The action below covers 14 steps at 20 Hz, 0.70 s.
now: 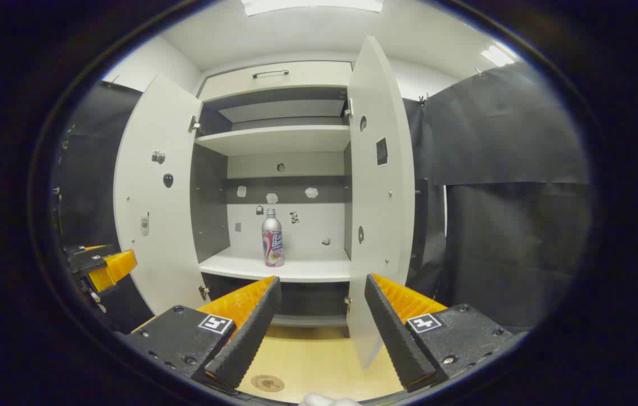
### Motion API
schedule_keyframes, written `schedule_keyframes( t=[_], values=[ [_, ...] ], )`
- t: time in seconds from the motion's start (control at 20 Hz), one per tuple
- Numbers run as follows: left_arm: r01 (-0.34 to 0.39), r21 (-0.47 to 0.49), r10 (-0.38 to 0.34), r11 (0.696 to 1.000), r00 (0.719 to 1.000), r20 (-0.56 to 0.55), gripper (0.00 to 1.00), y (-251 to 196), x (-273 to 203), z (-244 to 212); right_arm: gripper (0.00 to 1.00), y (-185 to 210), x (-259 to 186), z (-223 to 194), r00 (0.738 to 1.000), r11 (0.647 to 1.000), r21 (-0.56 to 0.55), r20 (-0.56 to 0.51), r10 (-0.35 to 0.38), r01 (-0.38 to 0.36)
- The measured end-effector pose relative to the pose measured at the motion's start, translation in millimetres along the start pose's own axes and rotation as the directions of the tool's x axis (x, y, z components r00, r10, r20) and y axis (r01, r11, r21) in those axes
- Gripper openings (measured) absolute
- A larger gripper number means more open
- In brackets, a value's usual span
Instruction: Grasp the bottle in the cabinet with the left hand and place it on the coaster, then close the right door with the right hand and the left door with the left hand.
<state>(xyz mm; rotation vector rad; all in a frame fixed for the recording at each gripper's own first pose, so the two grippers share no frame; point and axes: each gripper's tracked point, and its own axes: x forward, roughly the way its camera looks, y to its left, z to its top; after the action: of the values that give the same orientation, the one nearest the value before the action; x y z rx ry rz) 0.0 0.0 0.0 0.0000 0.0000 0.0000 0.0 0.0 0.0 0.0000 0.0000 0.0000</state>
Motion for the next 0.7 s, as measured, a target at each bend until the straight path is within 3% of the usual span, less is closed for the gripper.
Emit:
schedule_keyframes(
  t=[0.1, 0.5, 0.55, 0.7],
  values=[
    [-0.003, 0.011, 0.003, 1.000, 1.000, 0.009, 0.96, -0.3, 4.0, 4.5, 0.98, 1.5, 3.7, 2.9, 1.000, 1.000, -0.007, -0.001, 0.001, -0.001],
    [0.040, 0.017, -0.040, 0.999, 0.999, 0.017, 0.96, -15.1, 12.5, 11.8, 0.98, 7.0, 5.5, 18.7, 1.000, 1.000, -0.009, 0.019, 0.003, -0.003],
    [0.040, 0.018, -0.041, 0.999, 0.999, 0.020, 1.00, -16.0, 14.0, 12.2, 0.98, 6.0, 5.3, 19.5, 1.000, 1.000, -0.008, 0.019, 0.002, -0.002],
    [0.044, 0.016, -0.045, 0.999, 0.999, 0.014, 0.96, -20.4, 19.4, 9.7, 0.98, 1.6, 3.5, 16.4, 1.000, 1.000, -0.001, 0.012, -0.002, 0.002]
  ],
)
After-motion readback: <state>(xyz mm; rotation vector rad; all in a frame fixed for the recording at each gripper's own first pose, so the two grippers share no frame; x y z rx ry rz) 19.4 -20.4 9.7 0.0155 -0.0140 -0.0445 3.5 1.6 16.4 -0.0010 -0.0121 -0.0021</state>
